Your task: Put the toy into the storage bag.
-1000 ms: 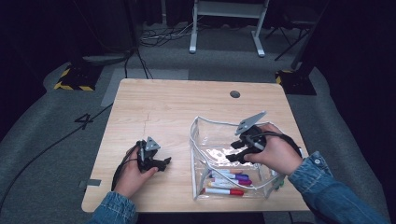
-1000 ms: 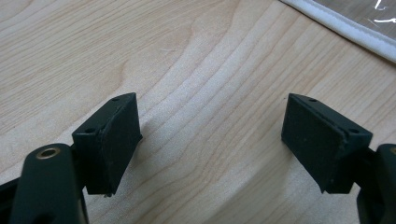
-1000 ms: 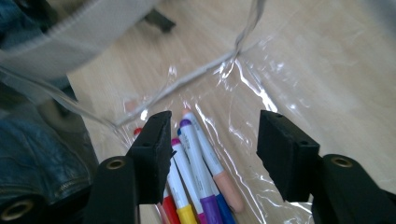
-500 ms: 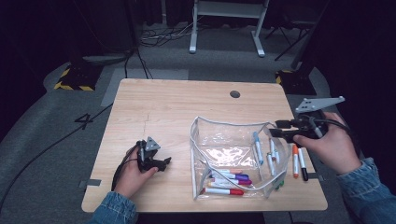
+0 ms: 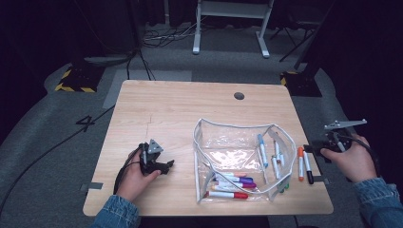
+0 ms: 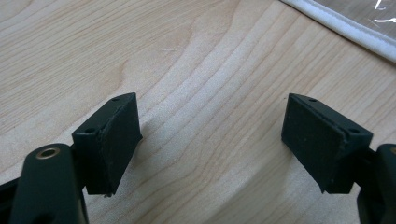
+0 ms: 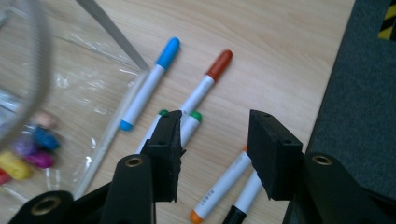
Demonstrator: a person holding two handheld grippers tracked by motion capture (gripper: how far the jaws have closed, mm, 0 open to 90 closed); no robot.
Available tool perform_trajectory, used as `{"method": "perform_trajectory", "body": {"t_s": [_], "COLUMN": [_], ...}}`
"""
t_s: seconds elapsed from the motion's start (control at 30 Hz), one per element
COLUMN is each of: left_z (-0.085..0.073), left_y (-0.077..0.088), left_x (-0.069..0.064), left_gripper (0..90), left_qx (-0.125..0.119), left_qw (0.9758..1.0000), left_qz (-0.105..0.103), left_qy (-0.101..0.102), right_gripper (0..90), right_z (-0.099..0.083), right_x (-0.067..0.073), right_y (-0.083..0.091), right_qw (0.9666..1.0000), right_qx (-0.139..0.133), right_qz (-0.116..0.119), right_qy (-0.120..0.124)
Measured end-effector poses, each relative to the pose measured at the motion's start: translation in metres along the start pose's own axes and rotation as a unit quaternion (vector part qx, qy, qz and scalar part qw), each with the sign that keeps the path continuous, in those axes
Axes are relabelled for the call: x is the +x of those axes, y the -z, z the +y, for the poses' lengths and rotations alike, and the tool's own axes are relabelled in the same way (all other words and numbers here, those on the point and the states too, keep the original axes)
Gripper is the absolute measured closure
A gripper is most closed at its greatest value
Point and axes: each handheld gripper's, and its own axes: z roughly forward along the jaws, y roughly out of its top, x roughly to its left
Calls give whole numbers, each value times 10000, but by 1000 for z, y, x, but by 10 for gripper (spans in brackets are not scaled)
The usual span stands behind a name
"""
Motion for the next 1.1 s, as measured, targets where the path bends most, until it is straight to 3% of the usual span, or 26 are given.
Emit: {"method": "perform_trajectory", "body": {"t_s": [0.07,0.13,0.17,0.27,0.43,0.8,0.93,0.97,1.1], "left_z": [0,0,0,0,0,0,0,0,0], "left_y": [0,0,0,0,0,0,0,0,0], "left_x": [0,0,0,0,0,0,0,0,0], "left_gripper": [200,200,200,200,200,200,200,200,200], "left_qx": [-17,-20,3,-10,-11,-18,-9,-30,-15], "left_qw": [10000,10000,10000,10000,10000,10000,10000,10000,10000], "left_qz": [13,14,-1,9,10,13,9,15,12], "left_qy": [4,6,1,5,4,4,0,18,4], "right_gripper": [558,561,568,571,576,639,694,764,767], "right_z": [-11,-15,-27,-34,-56,-67,-65,-64,-63], "right_x": [-10,-14,-24,-29,-43,-42,-38,-36,-35], "right_y": [-10,-14,-27,-35,-62,-80,-81,-82,-83], "right_qw": [9997,9995,9986,9979,9940,9907,9886,9871,9860], "right_qx": [122,168,368,489,750,954,924,939,936], "right_qz": [-49,-74,-171,-232,-257,-309,-343,-372,-491], "right_qy": [-202,-241,-346,-364,-759,-918,-1141,-1246,-1292]}}
